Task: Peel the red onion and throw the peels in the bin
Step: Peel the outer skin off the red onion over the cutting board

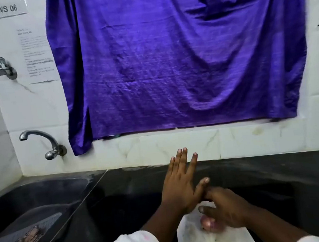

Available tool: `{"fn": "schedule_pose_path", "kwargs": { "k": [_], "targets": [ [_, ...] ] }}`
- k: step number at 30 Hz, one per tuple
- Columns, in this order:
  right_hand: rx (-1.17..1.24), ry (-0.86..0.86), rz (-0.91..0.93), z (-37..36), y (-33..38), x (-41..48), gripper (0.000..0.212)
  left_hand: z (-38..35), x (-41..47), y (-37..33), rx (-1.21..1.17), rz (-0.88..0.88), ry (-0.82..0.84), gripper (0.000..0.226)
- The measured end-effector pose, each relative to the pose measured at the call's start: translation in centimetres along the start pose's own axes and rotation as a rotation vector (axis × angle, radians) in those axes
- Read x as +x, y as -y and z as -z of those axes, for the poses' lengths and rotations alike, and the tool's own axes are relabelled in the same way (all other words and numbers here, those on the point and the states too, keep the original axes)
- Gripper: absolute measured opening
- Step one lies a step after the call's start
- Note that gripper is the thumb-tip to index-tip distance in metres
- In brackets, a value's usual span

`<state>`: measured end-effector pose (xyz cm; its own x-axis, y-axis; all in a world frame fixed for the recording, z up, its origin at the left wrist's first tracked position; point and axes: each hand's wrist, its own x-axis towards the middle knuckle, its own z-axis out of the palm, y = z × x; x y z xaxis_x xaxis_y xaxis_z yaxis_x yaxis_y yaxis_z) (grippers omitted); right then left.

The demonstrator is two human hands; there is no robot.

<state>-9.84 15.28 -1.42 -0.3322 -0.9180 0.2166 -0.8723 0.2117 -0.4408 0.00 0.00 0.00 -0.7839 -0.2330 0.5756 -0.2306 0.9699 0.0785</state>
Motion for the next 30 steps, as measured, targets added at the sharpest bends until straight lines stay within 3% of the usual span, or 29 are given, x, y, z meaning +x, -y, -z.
{"fn": "schedule_pose_path", "kwargs": {
  "k": [4, 7, 9, 12, 15, 18, 23, 30],
  "targets": [
    [0.156, 0.022, -0.047, -1.3, 0.6, -1.7, 0.031, -0.9, -2.3, -0.6, -0.003, -0.030, 0.016, 0.075],
    [0.101, -0.060, 0.018, -1.5, 0.5, -2.5, 0.034, -1.8, -3.0, -0.7, -0.030, -0.026, 0.004, 0.075],
    [0.132, -0.047, 0.012, -2.0, -0.1, -3.1, 0.023, -3.1, -3.3, -0.8, -0.039, -0.036, -0.002, 0.077],
    [0.214, 0.022, -0.002, -2.3, -1.1, -3.6, 0.023, -4.9, -3.0, -1.6, -0.022, -0.074, -0.104, 0.069],
    [0.390, -0.153, 0.016, -1.9, -2.4, -2.3, 0.035, -5.4, -1.8, -1.6, -0.149, -0.054, -0.242, 0.046],
    [0.709, -0.261, -0.017, -2.0, -3.4, -0.2, 0.051, -5.0, -0.6, -0.9, -0.293, -0.039, -0.274, 0.046],
    [1.056, -0.402, -0.018, -2.9, -3.9, 1.8, 0.050, -5.9, -0.3, 0.3, -0.602, 0.034, -0.359, 0.041],
    [1.150, -0.536, 0.025, -1.7, -3.3, 1.2, 0.045, -5.3, 0.2, -0.9, -0.820, -0.022, -0.358, 0.026]
  ]
}}
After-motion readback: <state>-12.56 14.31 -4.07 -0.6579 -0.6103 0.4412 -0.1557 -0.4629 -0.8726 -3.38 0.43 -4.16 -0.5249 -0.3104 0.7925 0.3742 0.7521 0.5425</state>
